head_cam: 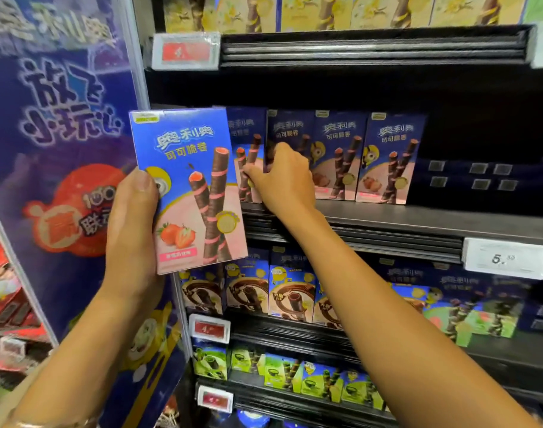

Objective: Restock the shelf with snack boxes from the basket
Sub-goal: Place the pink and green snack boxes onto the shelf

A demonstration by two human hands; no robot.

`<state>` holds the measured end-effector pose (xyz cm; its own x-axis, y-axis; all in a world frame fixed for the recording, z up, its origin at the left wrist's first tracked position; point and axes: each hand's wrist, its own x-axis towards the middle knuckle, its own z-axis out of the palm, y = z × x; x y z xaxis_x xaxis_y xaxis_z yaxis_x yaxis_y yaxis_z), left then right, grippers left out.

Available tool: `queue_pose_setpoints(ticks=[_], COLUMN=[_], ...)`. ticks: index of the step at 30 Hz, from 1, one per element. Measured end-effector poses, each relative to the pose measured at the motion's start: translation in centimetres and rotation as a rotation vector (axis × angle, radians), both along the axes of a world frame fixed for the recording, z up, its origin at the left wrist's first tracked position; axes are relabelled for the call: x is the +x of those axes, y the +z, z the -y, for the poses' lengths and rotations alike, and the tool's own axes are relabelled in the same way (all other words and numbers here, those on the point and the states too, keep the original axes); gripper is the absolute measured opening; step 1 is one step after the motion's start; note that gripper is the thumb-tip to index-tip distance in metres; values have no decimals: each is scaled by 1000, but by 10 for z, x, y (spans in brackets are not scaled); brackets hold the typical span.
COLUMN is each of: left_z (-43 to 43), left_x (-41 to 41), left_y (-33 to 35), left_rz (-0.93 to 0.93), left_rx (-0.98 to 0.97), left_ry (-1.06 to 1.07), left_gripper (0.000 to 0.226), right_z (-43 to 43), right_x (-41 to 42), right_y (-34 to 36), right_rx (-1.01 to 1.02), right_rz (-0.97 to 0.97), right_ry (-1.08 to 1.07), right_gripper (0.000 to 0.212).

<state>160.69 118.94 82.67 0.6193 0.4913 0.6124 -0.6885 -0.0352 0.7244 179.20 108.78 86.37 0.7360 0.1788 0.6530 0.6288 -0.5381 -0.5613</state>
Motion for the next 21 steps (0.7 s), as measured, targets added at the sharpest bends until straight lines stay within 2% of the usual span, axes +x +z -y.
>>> queue_pose_setpoints(ticks=[7, 10, 12, 21], left_z=[2, 2, 2, 10], left_x=[2, 6, 9, 8], left_y=[3, 2, 1, 5], left_rz=[-12, -10, -22, -49], left_rx=[-36, -50, -72, -126], left_ry=[-5, 4, 26, 41], left_gripper=[107, 78, 69, 73], right_z=[-6, -8, -10, -12], right_x=[-1, 0, 0, 0], right_y=[2, 2, 2, 4], right_rx=[12, 7, 7, 16], right_rz=[22, 8, -5, -36], right_ry=[-34, -44, -46, -24], right_gripper=[47, 46, 45, 42])
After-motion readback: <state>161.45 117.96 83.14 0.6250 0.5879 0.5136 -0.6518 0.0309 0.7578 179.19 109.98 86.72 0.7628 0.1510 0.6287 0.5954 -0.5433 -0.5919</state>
